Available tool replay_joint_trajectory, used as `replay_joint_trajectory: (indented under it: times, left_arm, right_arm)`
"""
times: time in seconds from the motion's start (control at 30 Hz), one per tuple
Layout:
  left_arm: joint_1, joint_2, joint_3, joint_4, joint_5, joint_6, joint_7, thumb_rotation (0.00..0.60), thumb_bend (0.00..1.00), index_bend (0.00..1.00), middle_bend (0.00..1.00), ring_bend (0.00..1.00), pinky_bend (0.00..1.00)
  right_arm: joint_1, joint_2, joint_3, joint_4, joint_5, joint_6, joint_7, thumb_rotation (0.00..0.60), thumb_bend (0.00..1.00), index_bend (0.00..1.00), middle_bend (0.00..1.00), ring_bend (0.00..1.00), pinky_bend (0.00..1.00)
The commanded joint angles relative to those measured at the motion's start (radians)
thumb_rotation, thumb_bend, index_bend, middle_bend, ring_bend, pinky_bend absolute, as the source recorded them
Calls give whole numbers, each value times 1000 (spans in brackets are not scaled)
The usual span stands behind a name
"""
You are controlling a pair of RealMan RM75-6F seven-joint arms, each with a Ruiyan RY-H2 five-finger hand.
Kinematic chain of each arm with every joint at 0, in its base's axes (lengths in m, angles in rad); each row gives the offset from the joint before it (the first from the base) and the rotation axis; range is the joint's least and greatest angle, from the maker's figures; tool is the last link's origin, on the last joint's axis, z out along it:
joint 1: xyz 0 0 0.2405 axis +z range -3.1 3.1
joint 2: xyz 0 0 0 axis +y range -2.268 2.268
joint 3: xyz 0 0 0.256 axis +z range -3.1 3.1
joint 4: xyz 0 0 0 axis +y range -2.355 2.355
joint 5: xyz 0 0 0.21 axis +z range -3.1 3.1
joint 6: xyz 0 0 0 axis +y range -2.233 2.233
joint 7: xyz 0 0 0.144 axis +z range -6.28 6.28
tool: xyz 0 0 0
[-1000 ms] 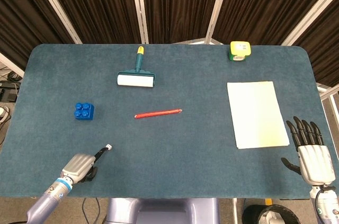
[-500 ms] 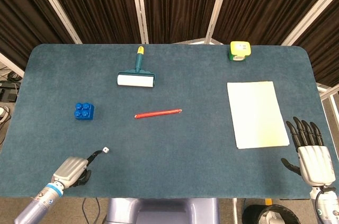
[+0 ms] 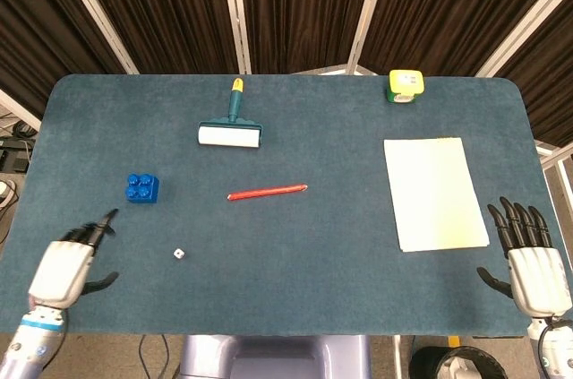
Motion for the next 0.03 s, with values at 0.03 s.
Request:
replay_joint_trajectory:
  times: [0.03]
  left_arm:
    - [57,37,-30,-41,-12,51,67,600,0,0,0,0,0]
  right_arm:
    - [-3,5,0,-4,-6,8,5,600,0,0,0,0,0]
